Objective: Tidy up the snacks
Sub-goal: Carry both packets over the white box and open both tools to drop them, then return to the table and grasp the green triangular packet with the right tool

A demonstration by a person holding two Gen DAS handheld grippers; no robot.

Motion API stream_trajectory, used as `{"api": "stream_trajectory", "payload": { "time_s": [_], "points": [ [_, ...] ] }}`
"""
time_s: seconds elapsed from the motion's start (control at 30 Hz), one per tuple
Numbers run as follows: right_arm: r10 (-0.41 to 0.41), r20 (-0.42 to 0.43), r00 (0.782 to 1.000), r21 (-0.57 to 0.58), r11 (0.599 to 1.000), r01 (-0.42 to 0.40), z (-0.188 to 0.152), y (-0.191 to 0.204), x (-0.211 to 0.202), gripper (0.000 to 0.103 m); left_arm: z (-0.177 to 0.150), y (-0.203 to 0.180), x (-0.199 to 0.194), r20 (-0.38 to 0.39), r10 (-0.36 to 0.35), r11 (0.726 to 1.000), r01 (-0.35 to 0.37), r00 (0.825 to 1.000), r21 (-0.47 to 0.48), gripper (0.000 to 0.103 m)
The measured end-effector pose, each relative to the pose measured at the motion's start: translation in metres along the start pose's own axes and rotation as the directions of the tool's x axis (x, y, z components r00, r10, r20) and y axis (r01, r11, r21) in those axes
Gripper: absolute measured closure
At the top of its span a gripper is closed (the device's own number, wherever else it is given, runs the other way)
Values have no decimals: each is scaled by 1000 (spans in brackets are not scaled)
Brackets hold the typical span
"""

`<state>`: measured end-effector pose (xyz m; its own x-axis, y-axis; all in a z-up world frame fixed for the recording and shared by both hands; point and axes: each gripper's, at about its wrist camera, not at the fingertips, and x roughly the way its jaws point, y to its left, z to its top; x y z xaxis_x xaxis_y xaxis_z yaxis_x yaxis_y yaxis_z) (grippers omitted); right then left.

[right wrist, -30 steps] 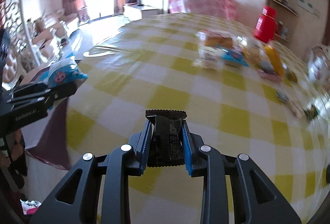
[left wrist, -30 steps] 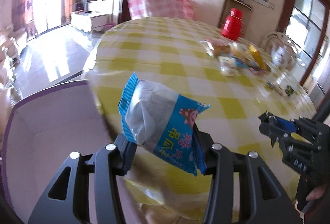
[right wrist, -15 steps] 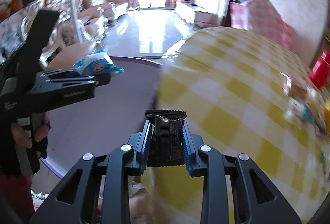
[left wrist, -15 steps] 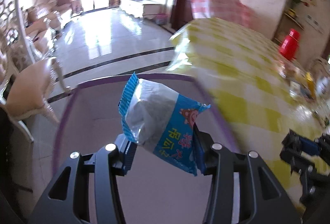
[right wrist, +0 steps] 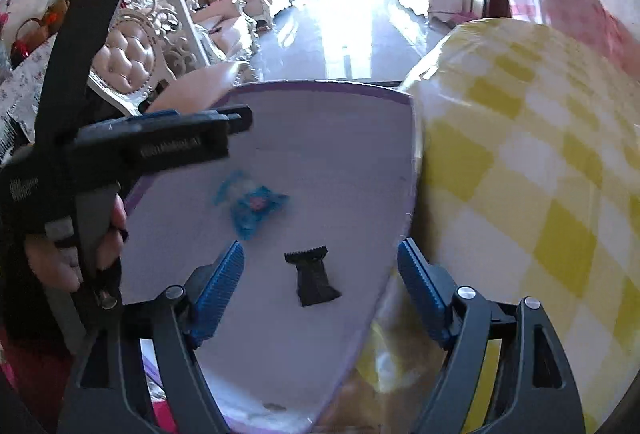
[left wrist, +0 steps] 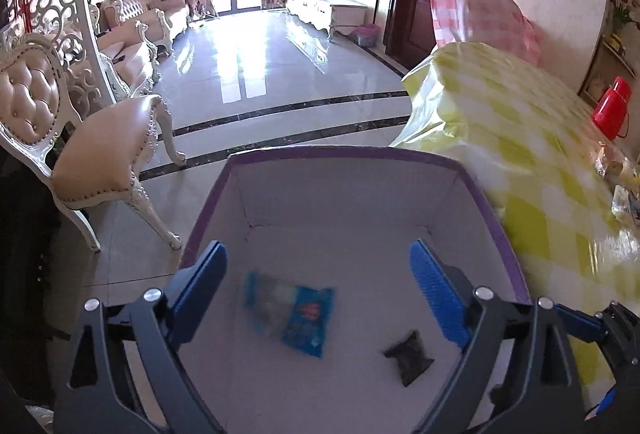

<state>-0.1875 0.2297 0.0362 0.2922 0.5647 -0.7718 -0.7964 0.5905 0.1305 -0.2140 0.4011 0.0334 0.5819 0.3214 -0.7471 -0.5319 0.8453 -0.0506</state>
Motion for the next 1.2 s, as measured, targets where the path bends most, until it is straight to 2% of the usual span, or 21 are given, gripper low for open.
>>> {"api": "stream_trajectory", "payload": {
  "time_s": [0.13,0.17,0.23,0.27,0.3,0.37,0.43,0.53,0.6,0.7,0.73,0.8,0.83,0.87,0.9,0.97,1.0,1.03,1.07,1.13,1.2],
  "points": [
    [-45,64,997,28,999,43,-12,-23,-32,24,-6,-17,9,-11,-55,998,56,998,6,6],
    [-53,89,995,60,997,48,-16,-36,-44,22,-9,-22,13,-31,-117,993,117,993,-20,6],
    [-67,132,989,110,993,52,-27,-57,-69,20,-11,-29,15,-38,-241,967,237,970,-90,6],
    [-81,147,986,126,990,62,-33,-65,-79,20,-14,-32,11,-12,-312,940,307,950,-145,6],
    [-100,162,982,141,987,77,-39,-75,-89,20,-15,-38,7,7,-338,927,335,941,-168,6],
    [-156,191,969,170,978,124,-59,-95,-115,16,-15,-59,-2,20,-357,925,356,934,-135,6],
    [-214,199,956,214,962,171,-79,-115,-136,16,-17,-86,-10,18,-372,926,373,928,-56,6],
    [-309,188,932,322,916,239,-116,-156,-170,16,-25,-129,-20,18,-406,914,405,914,34,3],
    [-383,153,911,414,862,293,-146,-186,-190,16,-31,-166,-23,-12,-426,902,425,905,75,2],
    [-507,74,859,599,711,368,-191,-235,-221,16,-39,-216,-24,-64,-422,895,427,904,128,2],
    [-540,61,840,663,650,370,-206,-252,-232,16,-42,-240,-26,-78,-432,884,439,898,157,2],
    [-582,35,813,737,564,372,-228,-274,-246,16,-48,-276,-29,-84,-442,872,449,893,196,2],
    [-604,1,797,770,509,385,-241,-289,-252,16,-50,-291,-28,-90,-444,867,453,891,208,2],
    [-615,-29,788,783,476,401,-249,-299,-254,16,-53,-316,-26,-110,-455,856,468,884,222,2],
    [-609,-66,791,803,438,404,-258,-314,-256,16,-57,-336,-23,-130,-461,847,479,878,229,2],
    [-581,-61,812,835,416,360,-268,-337,-259,16,-62,-374,-19,-158,-474,830,500,866,248,2],
    [-597,-74,799,831,406,381,-269,-346,-261,16,-65,-391,-19,-171,-478,821,507,862,263,2],
    [-627,-104,772,818,387,425,-268,-357,-264,16,-68,-416,-19,-187,-485,804,520,854,288,2],
    [-640,-124,758,813,373,448,-265,-363,-265,16,-71,-432,-19,-196,-492,790,530,848,308,2],
    [-645,-155,749,821,337,460,-260,-386,-263,16,-76,-472,-22,-206,-495,759,536,844,371,2],
    [-658,-205,725,821,288,493,-255,-415,-261,16,-79,-500,-22,-195,-502,733,534,843,423,2]
  ]
}}
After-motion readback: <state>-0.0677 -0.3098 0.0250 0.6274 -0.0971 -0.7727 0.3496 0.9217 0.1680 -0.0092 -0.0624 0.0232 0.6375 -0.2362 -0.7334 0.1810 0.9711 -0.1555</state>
